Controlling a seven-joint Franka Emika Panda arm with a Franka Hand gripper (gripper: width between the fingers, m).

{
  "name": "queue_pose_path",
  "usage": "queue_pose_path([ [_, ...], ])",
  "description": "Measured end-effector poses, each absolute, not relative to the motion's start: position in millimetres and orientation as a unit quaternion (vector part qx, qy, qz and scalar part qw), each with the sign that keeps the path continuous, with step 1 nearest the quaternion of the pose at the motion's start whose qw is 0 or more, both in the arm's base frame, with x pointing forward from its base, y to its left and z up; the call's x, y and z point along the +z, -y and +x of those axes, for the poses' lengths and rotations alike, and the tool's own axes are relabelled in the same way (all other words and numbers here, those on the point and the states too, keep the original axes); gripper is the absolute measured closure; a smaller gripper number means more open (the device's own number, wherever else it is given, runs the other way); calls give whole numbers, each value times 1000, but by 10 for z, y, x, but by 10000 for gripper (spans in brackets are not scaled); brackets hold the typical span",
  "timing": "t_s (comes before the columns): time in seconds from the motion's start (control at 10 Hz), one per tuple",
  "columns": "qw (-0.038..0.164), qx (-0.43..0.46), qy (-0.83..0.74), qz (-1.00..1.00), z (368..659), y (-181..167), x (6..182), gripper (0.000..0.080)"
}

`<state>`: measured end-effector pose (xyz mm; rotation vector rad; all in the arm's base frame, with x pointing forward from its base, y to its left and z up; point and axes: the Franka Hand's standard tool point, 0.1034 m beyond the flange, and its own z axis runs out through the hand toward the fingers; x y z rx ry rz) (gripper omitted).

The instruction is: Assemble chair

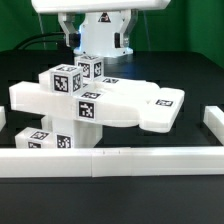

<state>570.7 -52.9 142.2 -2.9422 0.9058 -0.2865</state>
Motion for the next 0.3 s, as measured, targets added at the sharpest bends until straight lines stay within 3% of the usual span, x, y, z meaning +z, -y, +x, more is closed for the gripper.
queue_pose_path([
  [0.3, 24, -92, -293, -951, 5702, 530, 1410, 151],
])
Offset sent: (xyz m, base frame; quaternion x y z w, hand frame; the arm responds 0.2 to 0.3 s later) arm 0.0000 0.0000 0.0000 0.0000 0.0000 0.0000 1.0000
